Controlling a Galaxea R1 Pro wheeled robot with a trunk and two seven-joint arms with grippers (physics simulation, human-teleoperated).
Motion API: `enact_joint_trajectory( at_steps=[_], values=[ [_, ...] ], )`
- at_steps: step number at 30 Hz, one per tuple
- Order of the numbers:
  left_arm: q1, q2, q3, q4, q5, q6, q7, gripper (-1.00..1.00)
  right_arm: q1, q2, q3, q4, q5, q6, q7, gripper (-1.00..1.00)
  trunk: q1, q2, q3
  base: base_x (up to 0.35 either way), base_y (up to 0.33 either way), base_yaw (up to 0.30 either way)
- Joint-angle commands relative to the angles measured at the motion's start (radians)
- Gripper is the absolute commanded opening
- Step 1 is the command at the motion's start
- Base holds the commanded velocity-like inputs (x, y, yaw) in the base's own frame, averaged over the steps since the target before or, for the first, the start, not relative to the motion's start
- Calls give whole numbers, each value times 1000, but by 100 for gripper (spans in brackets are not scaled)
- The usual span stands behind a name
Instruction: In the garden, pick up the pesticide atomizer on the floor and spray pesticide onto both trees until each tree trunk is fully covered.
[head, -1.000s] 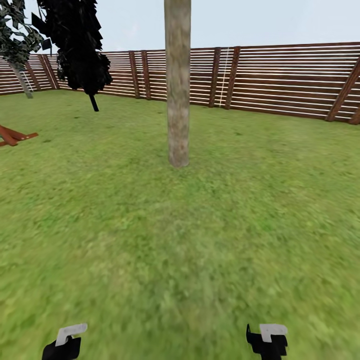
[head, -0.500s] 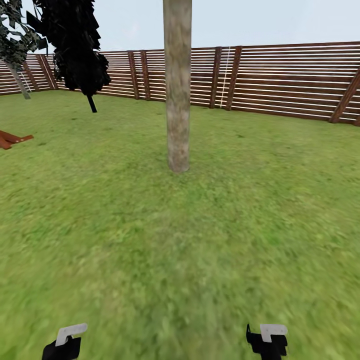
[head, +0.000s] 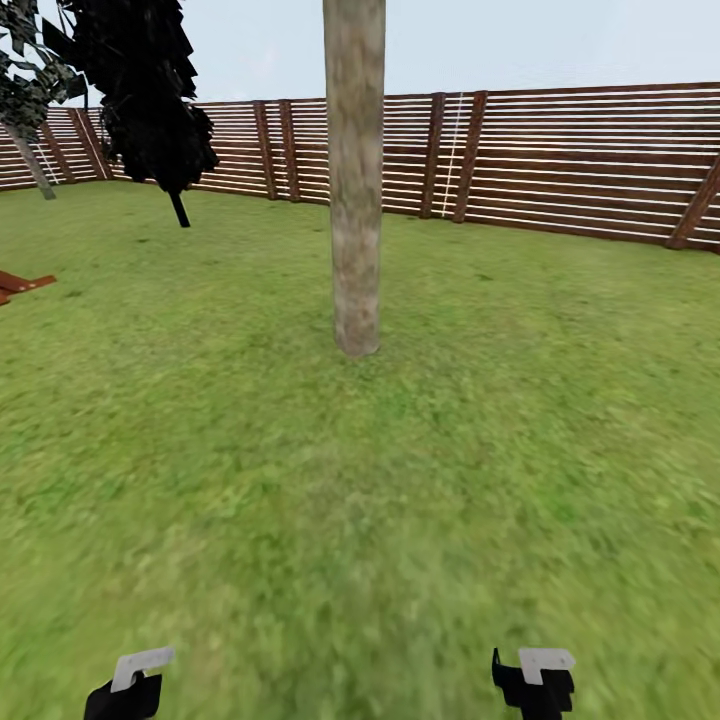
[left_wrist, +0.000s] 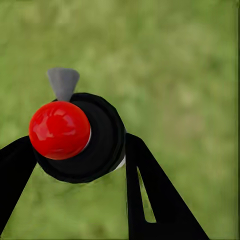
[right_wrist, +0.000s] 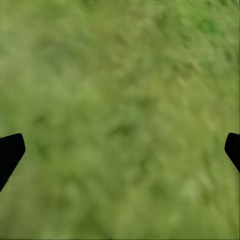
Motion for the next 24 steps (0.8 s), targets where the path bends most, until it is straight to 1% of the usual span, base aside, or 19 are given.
enact_joint_trajectory(
  at_steps=[1, 24],
  values=[
    [0, 0, 0, 0, 0, 0, 0, -100, 0, 0, 0, 0, 0, 0, 0, 100, 0, 0, 0, 339, 0, 0],
    [0, 0, 0, 0, 0, 0, 0, -100, 0, 0, 1, 0, 1, 0, 1, 100, 0, 0, 0, 339, 0, 0]
  ],
)
